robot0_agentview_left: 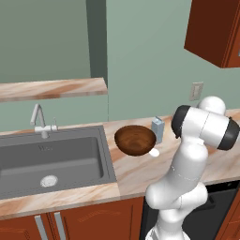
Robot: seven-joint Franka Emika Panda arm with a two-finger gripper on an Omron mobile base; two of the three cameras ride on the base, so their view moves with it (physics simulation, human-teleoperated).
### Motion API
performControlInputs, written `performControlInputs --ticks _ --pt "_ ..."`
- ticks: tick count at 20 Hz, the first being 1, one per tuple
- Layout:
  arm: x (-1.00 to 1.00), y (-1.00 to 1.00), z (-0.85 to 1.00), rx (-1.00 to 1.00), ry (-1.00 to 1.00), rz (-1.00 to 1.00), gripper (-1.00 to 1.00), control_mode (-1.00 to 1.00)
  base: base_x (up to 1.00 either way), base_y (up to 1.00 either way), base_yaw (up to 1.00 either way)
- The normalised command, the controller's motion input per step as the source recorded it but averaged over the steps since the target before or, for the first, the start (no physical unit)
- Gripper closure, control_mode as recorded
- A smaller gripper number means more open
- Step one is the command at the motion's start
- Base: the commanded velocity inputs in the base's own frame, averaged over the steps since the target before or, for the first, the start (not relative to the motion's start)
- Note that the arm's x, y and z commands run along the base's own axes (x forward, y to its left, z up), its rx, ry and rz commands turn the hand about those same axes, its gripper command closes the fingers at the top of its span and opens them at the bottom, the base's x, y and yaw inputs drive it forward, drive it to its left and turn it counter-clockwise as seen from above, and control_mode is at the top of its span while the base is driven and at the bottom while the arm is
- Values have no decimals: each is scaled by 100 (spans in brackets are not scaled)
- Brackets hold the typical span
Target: Gather the eggs and milk located in the vicinity of the sink area and place them right next to the bowl.
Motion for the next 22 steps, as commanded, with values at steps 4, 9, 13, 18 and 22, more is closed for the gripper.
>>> performControlInputs --ticks 4,9,13,18,22 --pt "0 -8 -10 3 3 0 -100 -100 0 0 0" --pt "0 -2 -15 4 4 0 -100 -100 0 0 0" --pt "0 0 -10 3 6 0 -100 -100 0 0 0" --pt "0 0 -3 0 5 0 100 -100 0 0 0" --pt "0 0 -1 0 0 0 100 -100 0 0 0"
